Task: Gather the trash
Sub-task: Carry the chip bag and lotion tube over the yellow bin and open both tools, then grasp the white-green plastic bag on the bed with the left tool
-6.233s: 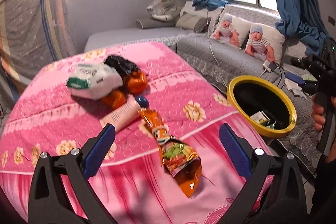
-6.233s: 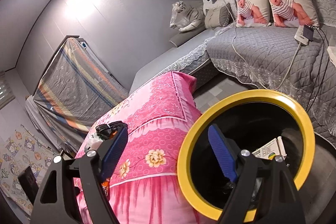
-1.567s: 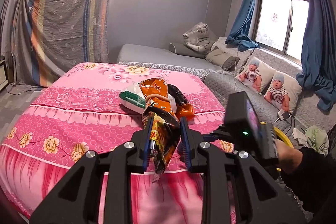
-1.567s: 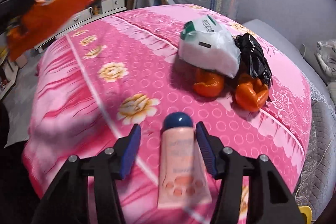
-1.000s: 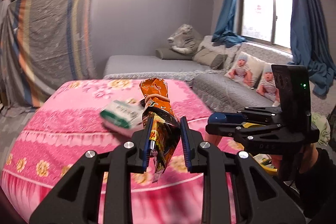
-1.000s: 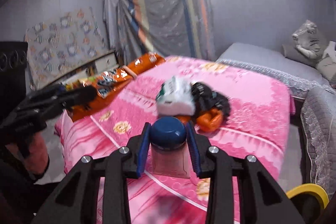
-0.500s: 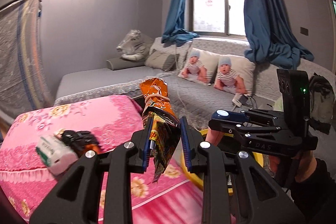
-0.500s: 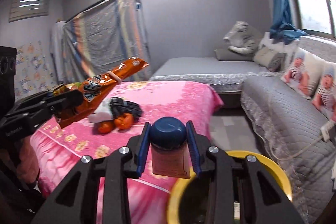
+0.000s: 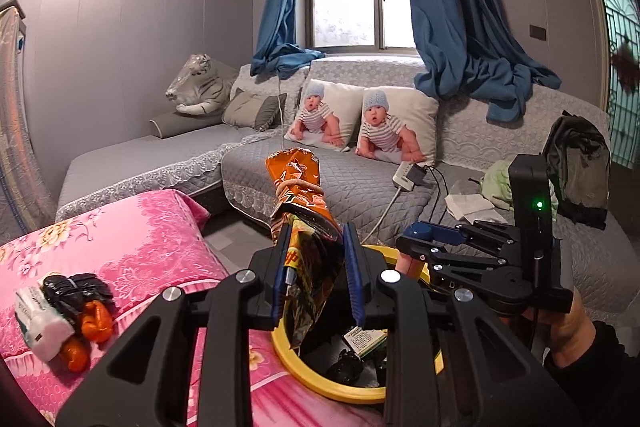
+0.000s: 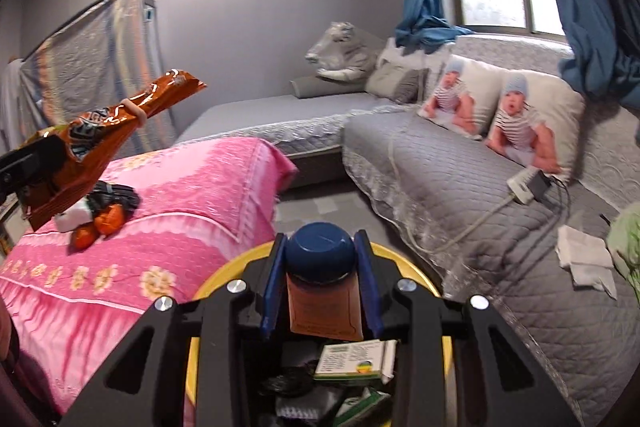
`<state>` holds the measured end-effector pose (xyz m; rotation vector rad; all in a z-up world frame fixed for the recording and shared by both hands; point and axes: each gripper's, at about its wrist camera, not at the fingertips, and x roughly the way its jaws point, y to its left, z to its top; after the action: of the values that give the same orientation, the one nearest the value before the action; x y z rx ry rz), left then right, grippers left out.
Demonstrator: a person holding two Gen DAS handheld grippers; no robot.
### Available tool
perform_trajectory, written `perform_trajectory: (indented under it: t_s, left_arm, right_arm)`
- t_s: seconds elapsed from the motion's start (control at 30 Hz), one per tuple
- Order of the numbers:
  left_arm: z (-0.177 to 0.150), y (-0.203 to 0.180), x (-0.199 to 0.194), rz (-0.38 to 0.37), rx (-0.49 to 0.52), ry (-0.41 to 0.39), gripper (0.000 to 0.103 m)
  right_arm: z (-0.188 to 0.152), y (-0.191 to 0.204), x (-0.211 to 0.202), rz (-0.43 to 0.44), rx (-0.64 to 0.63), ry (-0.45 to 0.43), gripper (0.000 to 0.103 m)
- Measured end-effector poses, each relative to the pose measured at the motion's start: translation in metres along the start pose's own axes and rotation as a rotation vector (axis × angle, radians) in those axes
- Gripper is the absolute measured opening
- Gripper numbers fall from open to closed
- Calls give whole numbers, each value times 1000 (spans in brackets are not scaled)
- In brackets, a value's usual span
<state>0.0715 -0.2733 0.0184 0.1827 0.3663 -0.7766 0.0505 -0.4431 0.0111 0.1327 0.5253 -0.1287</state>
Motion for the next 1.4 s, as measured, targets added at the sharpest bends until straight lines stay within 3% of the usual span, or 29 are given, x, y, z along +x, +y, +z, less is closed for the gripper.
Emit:
perform_trajectory:
  t_s: [0.17,0.47,0.5,0.53,0.57,0.6,0.67,0.83,1.13,1.23,1.4]
  left_arm:
    - [-8,-5,46,-6,-9,95,23]
    - [-30,10,113,4,-80,256,24]
    - [-32,11,115,9,-84,262,28]
    - [-34,15,116,12,-102,276,46]
    - [-35,20,115,21,-129,284,78]
    - [-36,25,114,36,-153,284,86]
    - [-37,38,105,50,-205,273,88]
    - [-35,76,70,109,-296,222,92]
    - [-50,184,-23,210,-484,129,94]
    - [-71,225,-58,277,-539,120,94]
    - [-107,284,-86,317,-658,149,94]
  right_arm:
    - [-14,-15,13,-105,41,49,32]
    - [-28,-38,28,-176,115,105,32]
    - [-29,-39,30,-183,114,115,33]
    - [-31,-41,31,-202,121,117,35]
    - [-32,-43,31,-216,130,114,49]
    - [-33,-46,30,-234,144,108,64]
    - [-33,-50,24,-263,178,76,73]
    - [-29,-48,13,-226,200,23,81]
    - [-11,5,12,-44,124,10,85]
    - [-6,28,16,-4,70,6,85]
    - [4,67,23,44,-5,-1,85]
